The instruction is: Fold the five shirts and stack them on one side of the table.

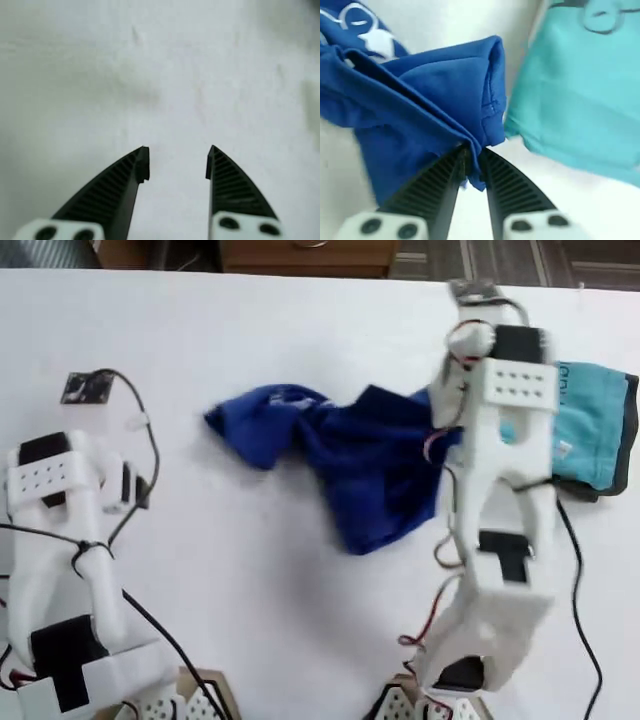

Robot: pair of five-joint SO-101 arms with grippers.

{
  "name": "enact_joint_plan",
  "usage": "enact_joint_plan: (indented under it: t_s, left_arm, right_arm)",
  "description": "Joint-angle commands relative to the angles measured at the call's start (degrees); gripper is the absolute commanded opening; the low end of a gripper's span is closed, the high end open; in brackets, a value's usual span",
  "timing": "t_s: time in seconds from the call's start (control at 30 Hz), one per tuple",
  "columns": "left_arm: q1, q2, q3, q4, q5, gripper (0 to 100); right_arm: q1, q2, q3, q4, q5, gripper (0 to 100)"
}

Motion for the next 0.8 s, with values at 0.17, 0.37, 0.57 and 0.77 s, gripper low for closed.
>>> enact_joint_plan:
  t_s: [0.17,0.37,0.57,0.77]
  left_arm:
    - [10.5,-2.1,-4.7,2.7,4.6,21]
    - [18.1,-2.1,-10.0,5.0,5.5,21]
    - [27.6,-1.7,-10.5,4.7,5.3,22]
    - [39.4,5.8,-10.5,6.4,-1.4,27]
  right_arm:
    - [0.7,-35.6,23.5,1.1,6.0,1.9]
    - [2.9,-61.3,39.6,0.0,13.0,2.0]
    - [9.2,-78.1,64.2,-14.5,16.7,2.0]
    - [10.2,-81.1,78.6,-20.3,16.4,2.0]
